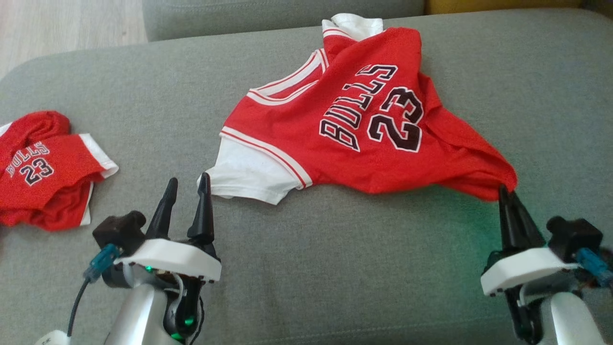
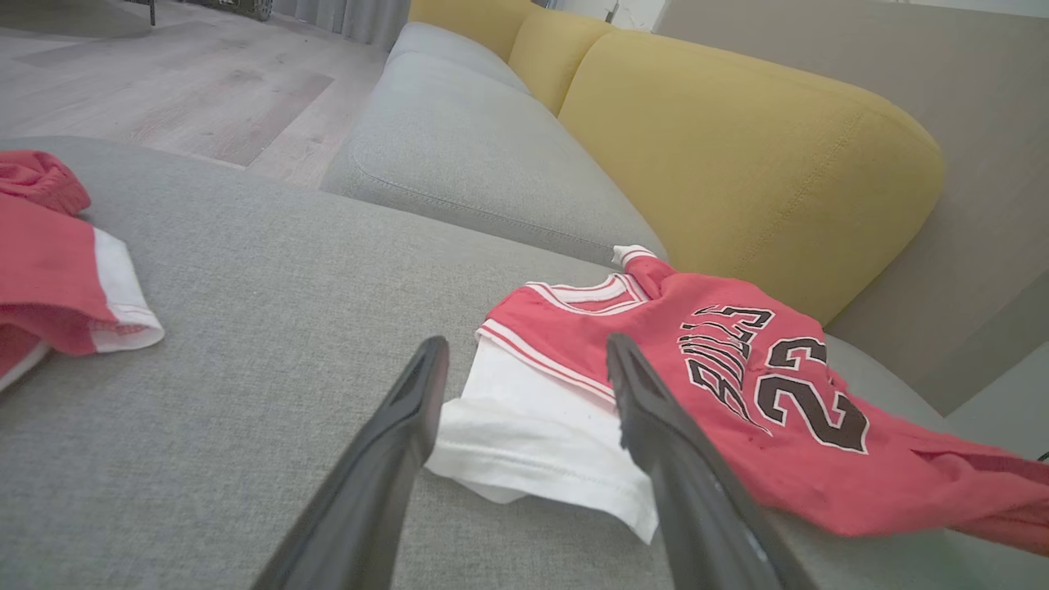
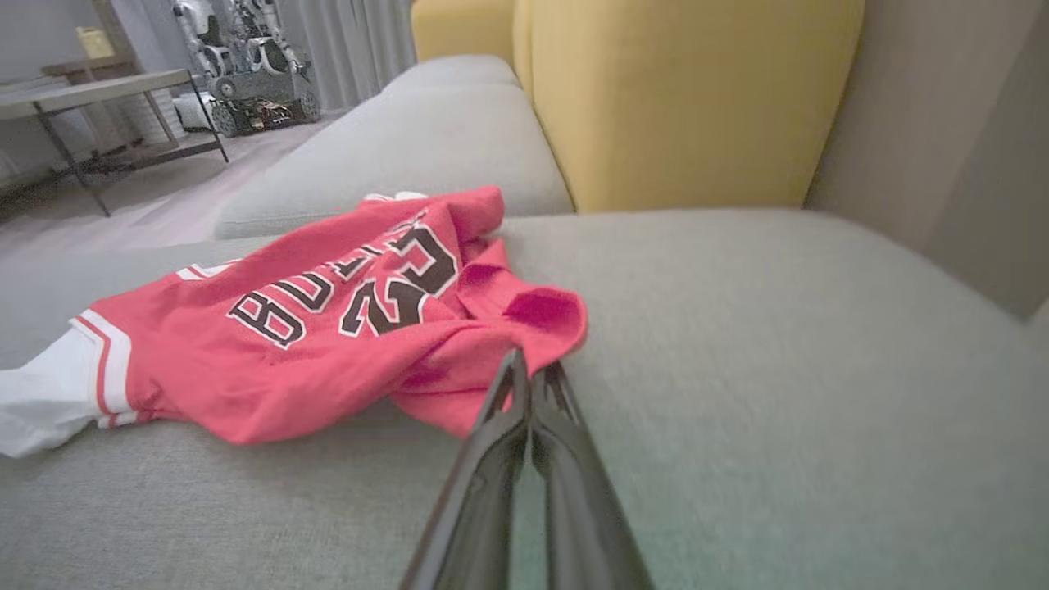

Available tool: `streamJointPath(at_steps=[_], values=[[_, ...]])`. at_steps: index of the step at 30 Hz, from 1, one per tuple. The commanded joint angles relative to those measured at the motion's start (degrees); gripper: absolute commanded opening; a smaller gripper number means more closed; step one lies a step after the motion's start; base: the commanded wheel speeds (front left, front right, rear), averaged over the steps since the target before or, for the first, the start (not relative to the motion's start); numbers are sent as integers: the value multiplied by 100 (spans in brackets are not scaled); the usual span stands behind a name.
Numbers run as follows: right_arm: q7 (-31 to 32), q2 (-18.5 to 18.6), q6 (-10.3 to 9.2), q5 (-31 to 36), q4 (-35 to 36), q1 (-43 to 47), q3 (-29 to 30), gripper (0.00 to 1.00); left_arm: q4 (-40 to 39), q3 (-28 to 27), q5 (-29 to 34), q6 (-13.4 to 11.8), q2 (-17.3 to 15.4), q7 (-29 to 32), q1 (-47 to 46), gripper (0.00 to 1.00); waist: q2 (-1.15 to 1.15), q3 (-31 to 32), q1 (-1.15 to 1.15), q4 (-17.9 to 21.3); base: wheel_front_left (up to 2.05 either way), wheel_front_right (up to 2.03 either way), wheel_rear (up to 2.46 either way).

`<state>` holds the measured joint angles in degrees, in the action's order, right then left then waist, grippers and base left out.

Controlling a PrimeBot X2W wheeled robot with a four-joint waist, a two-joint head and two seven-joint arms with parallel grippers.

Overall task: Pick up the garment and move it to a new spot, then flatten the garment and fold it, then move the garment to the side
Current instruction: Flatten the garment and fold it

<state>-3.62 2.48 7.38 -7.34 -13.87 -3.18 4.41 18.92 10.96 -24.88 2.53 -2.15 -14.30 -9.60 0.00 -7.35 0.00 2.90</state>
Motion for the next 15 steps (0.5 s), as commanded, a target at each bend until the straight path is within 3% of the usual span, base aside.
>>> streamJointPath(at_steps=[1, 8, 15], values=[[-86, 60, 11, 470, 563, -27, -191, 0, -133, -137, -34, -27, -73, -70, -175, 100, 0, 61, 0, 24, 0, 0, 0], [-251, 666, 11, 1904, 1584, -236, -369, 0, -173, -97, -86, -75, -73, -70, -149, 100, 0, 167, 0, 11, 0, 0, 0], [-461, 1310, 11, 2847, 1983, -652, -511, 0, -193, -30, -112, -89, -73, -70, -140, 100, 0, 164, 0, -68, 0, 0, 0]])
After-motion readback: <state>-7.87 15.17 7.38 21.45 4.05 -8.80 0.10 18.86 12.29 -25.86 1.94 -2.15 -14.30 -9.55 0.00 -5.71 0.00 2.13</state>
